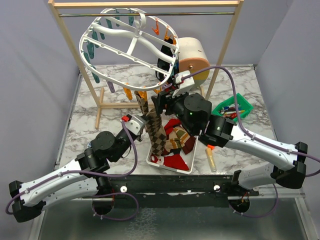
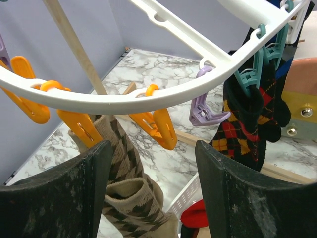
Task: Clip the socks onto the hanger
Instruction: Open the clamp at the hanger.
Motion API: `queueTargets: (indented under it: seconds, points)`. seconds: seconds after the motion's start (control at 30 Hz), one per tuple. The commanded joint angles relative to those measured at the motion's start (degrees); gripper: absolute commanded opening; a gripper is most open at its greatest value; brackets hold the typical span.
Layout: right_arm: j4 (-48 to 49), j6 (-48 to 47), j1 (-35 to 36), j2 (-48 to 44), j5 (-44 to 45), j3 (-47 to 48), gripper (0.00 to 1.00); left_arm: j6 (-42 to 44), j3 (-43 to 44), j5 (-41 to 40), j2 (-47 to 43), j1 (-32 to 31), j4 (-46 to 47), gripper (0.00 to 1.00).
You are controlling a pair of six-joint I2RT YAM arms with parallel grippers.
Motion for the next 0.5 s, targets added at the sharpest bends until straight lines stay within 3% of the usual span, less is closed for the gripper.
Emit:
queueTargets:
  seconds: [0.0, 0.47]
  points:
    - [-0.4, 0.1, 0.7, 1.9, 3.2, 2.1, 0.72, -0.2, -0.8, -1.1, -1.4, -0.4, 0.7, 0.00]
    - [5.1, -1.0, 1.4, 4.8, 6.3, 2.5, 0.70, 0.5, -1.7, -1.1, -1.9, -0.4, 1.8, 0.00]
